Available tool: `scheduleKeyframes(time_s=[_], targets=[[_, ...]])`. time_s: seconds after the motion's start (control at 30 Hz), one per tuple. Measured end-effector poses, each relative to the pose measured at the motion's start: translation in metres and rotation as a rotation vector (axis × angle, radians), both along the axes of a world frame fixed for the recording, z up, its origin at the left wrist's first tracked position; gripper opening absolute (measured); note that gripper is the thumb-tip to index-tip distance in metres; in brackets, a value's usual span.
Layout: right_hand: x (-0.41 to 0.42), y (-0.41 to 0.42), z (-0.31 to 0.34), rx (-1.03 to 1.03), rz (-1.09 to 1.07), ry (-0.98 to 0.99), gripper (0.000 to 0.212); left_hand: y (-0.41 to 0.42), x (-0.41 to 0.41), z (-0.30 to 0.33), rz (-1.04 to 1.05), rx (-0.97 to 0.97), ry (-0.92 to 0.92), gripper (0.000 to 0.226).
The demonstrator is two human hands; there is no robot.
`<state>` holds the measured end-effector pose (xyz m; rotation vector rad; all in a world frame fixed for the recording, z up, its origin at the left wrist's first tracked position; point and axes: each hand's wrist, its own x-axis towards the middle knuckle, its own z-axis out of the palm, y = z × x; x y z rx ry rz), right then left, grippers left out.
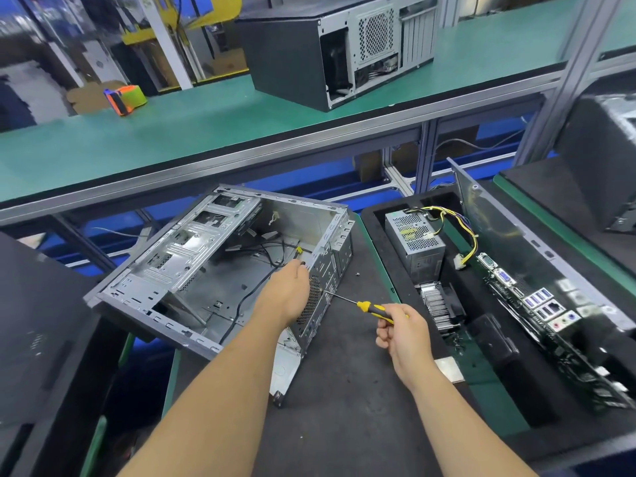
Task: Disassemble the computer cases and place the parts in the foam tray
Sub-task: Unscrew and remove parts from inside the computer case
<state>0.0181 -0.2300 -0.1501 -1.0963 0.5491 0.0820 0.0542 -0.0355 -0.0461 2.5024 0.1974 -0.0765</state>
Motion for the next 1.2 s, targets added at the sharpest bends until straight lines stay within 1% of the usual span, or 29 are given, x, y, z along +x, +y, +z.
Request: scheduleKeyframes(time_s=[0.27,0.7,0.8,0.9,1.03,1.2], targets=[[-0.001,0.000,0.000,0.051,0.027,0.004,0.010,0.000,0.002,-0.001,-0.001,0.032,0.017,0.032],[-0.004,0.002,0.000,0.094,0.002,0.012,0.007,0.000,0.001,0.002,-0.022,0.050,0.015,0.032],[-0.005,-0.003,-0.002,0.133,0.042,0.005,0.007,0.000,0.001,0.001,-0.023,0.052,0.018,0.032],[-0.008,-0.010,-0.005,0.174,0.120,-0.047,0.010,-0.001,0.002,0.001,-0.025,0.056,0.016,0.032],[-0.012,-0.016,-0.010,0.163,0.200,-0.091,0.013,-0.001,0.002,0.001,-0.028,0.059,0.011,0.032],[-0.017,-0.021,-0.012,0.143,0.222,-0.160,0.018,-0.001,0.002,0.001,-0.023,0.067,0.015,0.034]])
